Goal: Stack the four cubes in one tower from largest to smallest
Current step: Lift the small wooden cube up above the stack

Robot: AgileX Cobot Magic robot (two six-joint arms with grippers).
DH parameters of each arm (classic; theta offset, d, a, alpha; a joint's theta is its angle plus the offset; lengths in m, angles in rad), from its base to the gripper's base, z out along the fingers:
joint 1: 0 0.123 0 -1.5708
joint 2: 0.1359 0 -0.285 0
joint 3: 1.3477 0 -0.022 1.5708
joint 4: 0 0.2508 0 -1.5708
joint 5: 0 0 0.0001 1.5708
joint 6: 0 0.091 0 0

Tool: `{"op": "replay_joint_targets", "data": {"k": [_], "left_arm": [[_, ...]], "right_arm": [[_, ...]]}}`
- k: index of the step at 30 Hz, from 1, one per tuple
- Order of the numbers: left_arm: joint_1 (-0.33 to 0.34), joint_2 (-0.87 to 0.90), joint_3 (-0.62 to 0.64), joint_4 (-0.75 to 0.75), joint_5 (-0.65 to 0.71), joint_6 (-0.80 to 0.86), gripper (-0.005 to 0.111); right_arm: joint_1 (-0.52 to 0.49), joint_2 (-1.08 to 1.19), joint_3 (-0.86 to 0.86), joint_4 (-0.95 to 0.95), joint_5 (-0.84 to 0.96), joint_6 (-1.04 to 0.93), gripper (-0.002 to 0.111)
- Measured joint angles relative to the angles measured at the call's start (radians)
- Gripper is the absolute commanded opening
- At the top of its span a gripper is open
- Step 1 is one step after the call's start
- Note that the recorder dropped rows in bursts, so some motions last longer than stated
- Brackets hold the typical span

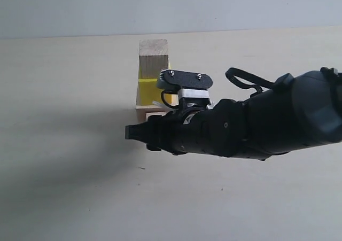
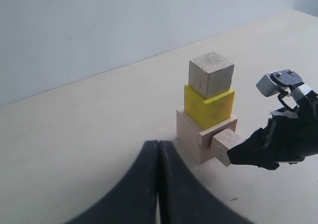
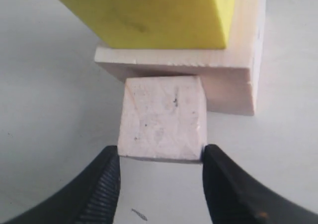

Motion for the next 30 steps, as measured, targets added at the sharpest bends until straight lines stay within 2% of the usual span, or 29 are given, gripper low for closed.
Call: {"op": "replay_joint_targets", "data": {"k": [8,16,30], "left_arm": [[0.0,0.0,0.0,0.0,0.0,0.0,0.0],[0.0,0.0,0.0,0.0,0.0,0.0,0.0],[0.0,0.0,0.0,0.0,0.0,0.0,0.0]], "right_arm": [[0.0,0.0,-0.011,0.0,0.005,-0.007,0.0],[0.0,-0.019,-0.011,-0.009,0.102,-0.009,0.0],[0.0,-0.319,0.018,-0.026,0.211,-0.013,0.0]]}}
